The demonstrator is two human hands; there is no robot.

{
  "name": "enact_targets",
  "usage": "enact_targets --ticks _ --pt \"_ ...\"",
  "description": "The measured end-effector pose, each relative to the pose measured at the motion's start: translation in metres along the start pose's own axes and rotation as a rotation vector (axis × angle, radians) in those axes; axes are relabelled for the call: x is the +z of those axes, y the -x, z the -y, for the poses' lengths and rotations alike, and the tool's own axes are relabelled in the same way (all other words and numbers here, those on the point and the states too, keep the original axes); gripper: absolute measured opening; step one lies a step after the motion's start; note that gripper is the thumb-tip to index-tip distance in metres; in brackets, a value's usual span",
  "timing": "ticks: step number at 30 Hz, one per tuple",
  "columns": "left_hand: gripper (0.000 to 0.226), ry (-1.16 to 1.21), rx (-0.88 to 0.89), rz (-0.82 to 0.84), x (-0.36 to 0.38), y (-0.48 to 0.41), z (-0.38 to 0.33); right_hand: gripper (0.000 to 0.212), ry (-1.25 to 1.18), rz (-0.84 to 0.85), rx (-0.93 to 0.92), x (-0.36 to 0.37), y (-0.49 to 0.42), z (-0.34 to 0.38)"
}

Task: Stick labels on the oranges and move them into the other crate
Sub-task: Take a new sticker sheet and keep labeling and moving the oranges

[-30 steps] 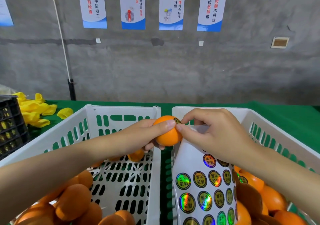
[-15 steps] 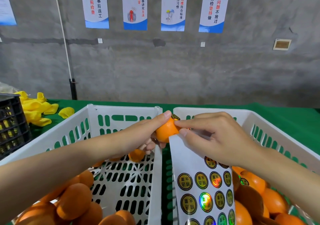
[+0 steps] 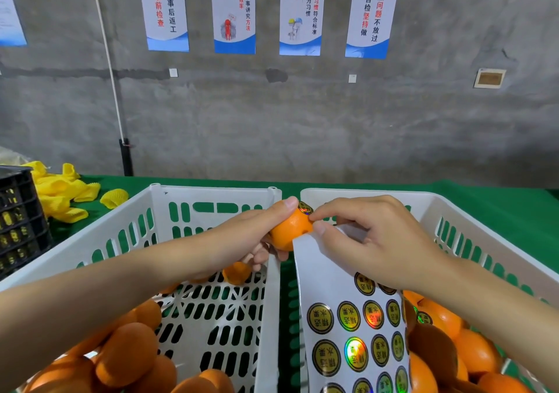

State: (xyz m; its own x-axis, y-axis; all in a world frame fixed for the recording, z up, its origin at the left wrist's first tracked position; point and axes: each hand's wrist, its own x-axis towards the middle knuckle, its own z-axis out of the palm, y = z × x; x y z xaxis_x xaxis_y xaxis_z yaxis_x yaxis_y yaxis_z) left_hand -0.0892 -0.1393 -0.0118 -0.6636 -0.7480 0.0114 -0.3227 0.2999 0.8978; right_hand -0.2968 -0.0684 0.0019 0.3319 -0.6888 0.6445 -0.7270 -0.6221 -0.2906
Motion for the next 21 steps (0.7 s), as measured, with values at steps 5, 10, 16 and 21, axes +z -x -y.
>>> enact_targets --ticks 5,10,16,21 --pt "0.049 -0.019 0.064 -0.069 0.005 -0.003 0.004 0.034 0.008 -0.114 -0.081 -0.001 0.000 0.001" --pt "0.061 -0.130 0.236 -0.172 0.012 -0.003 0.012 0.032 0.030 -0.188 -0.134 -0.001 0.001 0.002" --pt "0.053 -0.313 0.444 -0.229 0.029 0.007 0.002 0.032 0.061 -0.189 -0.168 0.000 0.001 0.003" --pt "0.033 -0.284 0.370 -0.164 0.026 0.012 -0.006 0.035 0.083 -0.152 -0.145 0.001 0.000 0.002"
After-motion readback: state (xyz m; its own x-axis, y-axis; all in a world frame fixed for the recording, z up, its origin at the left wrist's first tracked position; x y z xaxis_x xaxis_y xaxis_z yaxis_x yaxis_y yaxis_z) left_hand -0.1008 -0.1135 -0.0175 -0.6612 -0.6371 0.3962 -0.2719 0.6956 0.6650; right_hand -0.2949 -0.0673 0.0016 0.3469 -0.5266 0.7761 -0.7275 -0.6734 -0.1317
